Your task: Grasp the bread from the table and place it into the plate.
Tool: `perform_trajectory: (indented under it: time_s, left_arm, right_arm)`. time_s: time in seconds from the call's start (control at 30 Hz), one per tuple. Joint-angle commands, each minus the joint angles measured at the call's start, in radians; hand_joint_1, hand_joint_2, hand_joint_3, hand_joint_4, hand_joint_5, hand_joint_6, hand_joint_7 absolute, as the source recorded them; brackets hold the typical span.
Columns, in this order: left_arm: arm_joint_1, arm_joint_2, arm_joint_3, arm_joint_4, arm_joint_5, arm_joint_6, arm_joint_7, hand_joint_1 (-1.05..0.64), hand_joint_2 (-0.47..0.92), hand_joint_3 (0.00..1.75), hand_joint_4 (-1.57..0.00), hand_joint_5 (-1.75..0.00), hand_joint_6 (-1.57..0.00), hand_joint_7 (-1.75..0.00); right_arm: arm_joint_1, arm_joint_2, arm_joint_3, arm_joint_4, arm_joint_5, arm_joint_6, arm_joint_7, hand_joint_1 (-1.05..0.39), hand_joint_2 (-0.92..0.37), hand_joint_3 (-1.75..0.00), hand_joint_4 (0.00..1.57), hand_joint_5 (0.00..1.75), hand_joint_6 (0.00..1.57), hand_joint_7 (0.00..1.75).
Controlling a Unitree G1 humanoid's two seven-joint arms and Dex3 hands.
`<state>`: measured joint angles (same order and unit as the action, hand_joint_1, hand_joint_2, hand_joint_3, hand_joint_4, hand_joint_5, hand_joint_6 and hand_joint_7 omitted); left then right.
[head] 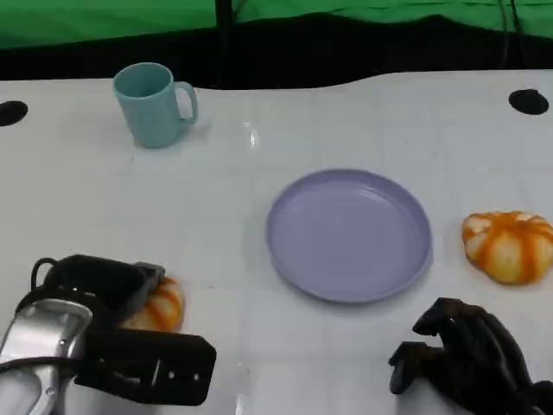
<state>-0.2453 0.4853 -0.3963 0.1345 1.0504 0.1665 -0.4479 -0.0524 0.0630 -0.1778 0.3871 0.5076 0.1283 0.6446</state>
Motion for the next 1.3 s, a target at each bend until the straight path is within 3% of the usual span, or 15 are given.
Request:
perform_trajectory:
  time_s: [0.03, 0.2, 0.23, 0.33, 0.47, 0.5, 0.57, 0.63, 0.7, 0.77, 0.93, 1.1, 1.2, 1.23, 1.3]
  left_arm:
    - [-0.034, 0.001, -0.024, 0.120, -0.024, -0.022, 0.063, -0.69, 0.83, 0.00, -0.30, -0.01, -0.20, -0.01]
    - [-0.055, -0.016, -0.027, 0.227, -0.086, -0.059, 0.157, -0.47, 0.84, 0.01, -0.44, -0.08, -0.31, -0.04]
    - [-0.058, -0.017, -0.026, 0.245, -0.101, -0.074, 0.182, -0.39, 0.88, 0.02, -0.50, -0.54, -0.46, -0.03]
    - [-0.082, -0.017, -0.033, 0.319, -0.134, -0.112, 0.236, -0.33, 0.92, 0.16, -0.57, -1.35, -0.78, -0.07]
    - [-0.114, -0.022, -0.053, 0.418, -0.147, -0.144, 0.317, -0.31, 0.92, 0.19, -0.58, -1.64, -1.04, -0.14]
    - [-0.121, -0.023, -0.058, 0.444, -0.150, -0.153, 0.345, -0.32, 0.92, 0.37, -0.56, -1.70, -0.95, -0.47]
    - [-0.134, -0.027, -0.064, 0.488, -0.161, -0.172, 0.394, -0.32, 0.92, 0.51, -0.57, -1.73, -0.64, -1.21]
    - [-0.144, -0.028, -0.067, 0.531, -0.170, -0.208, 0.464, -0.31, 0.87, 0.66, -0.62, -1.74, -0.51, -1.57]
    - [-0.154, -0.031, -0.073, 0.562, -0.174, -0.225, 0.505, -0.30, 0.83, 0.74, -0.63, -1.75, -0.48, -1.65]
    - [-0.162, -0.035, -0.078, 0.577, -0.180, -0.224, 0.525, -0.31, 0.80, 0.82, -0.59, -1.75, -0.53, -1.50]
    - [-0.140, -0.037, -0.056, 0.573, -0.220, -0.297, 0.690, -0.28, 0.63, 1.04, -0.68, -1.75, -0.44, -1.72]
    - [-0.120, -0.050, -0.044, 0.536, -0.222, -0.304, 0.823, -0.27, 0.68, 0.88, -0.69, -1.75, -0.64, -1.26]
    - [-0.104, -0.064, -0.022, 0.502, -0.248, -0.308, 0.862, -0.26, 0.68, 0.83, -0.70, -1.75, -0.64, -1.31]
    - [-0.098, -0.071, -0.010, 0.490, -0.263, -0.313, 0.874, -0.26, 0.59, 0.98, -0.70, -1.75, -0.53, -1.56]
    - [-0.085, -0.083, 0.017, 0.470, -0.301, -0.342, 0.894, -0.25, 0.51, 1.08, -0.71, -1.75, -0.48, -1.70]
  right_arm:
    - [0.009, -0.010, -0.005, -0.017, 0.006, 0.004, -0.007, -1.03, -0.70, 0.00, 1.57, 0.71, 1.57, 0.34]
    - [0.007, -0.013, -0.001, -0.013, 0.005, 0.003, 0.000, -1.03, -0.70, 0.00, 1.57, 0.71, 1.57, 0.34]
    - [0.006, -0.014, 0.000, -0.013, 0.003, 0.001, 0.000, -1.03, -0.71, -0.01, 1.57, 0.70, 1.57, 0.34]
    - [0.008, -0.009, 0.000, -0.017, 0.001, 0.001, -0.013, -1.04, -0.70, 0.00, 1.57, 0.71, 1.57, 0.34]
    - [0.004, -0.011, 0.001, -0.010, 0.005, -0.003, -0.003, -1.03, -0.71, 0.00, 1.57, 0.71, 1.57, 0.33]
    - [0.002, -0.010, 0.001, -0.008, 0.006, -0.003, -0.002, -1.03, -0.71, 0.00, 1.57, 0.71, 1.57, 0.33]
    - [0.001, -0.009, 0.001, -0.009, 0.005, -0.002, -0.006, -1.03, -0.71, 0.00, 1.57, 0.70, 1.57, 0.33]
    - [0.000, -0.007, 0.002, -0.010, 0.005, -0.001, -0.010, -1.03, -0.71, 0.00, 1.57, 0.70, 1.57, 0.33]
    - [-0.001, -0.006, 0.000, -0.011, 0.008, 0.001, -0.011, -1.03, -0.70, 0.00, 1.57, 0.71, 1.57, 0.34]
    - [-0.001, -0.006, 0.000, -0.013, 0.009, 0.004, -0.011, -1.03, -0.70, 0.00, 1.57, 0.70, 1.57, 0.33]
    - [-0.003, -0.009, -0.001, -0.006, 0.008, -0.003, -0.006, -1.03, -0.70, 0.00, 1.57, 0.70, 1.57, 0.33]
    - [-0.006, -0.012, -0.003, 0.005, 0.008, -0.009, 0.002, -1.03, -0.71, 0.00, 1.57, 0.70, 1.57, 0.34]
    - [-0.008, -0.013, -0.004, 0.010, 0.005, -0.011, 0.000, -1.03, -0.71, -0.01, 1.57, 0.70, 1.57, 0.35]
    - [-0.008, -0.012, -0.004, 0.011, 0.005, -0.011, -0.003, -1.04, -0.70, 0.00, 1.57, 0.71, 1.57, 0.36]
    - [-0.007, -0.011, -0.006, 0.010, 0.008, -0.008, -0.002, -1.04, -0.70, 0.00, 1.57, 0.71, 1.57, 0.36]
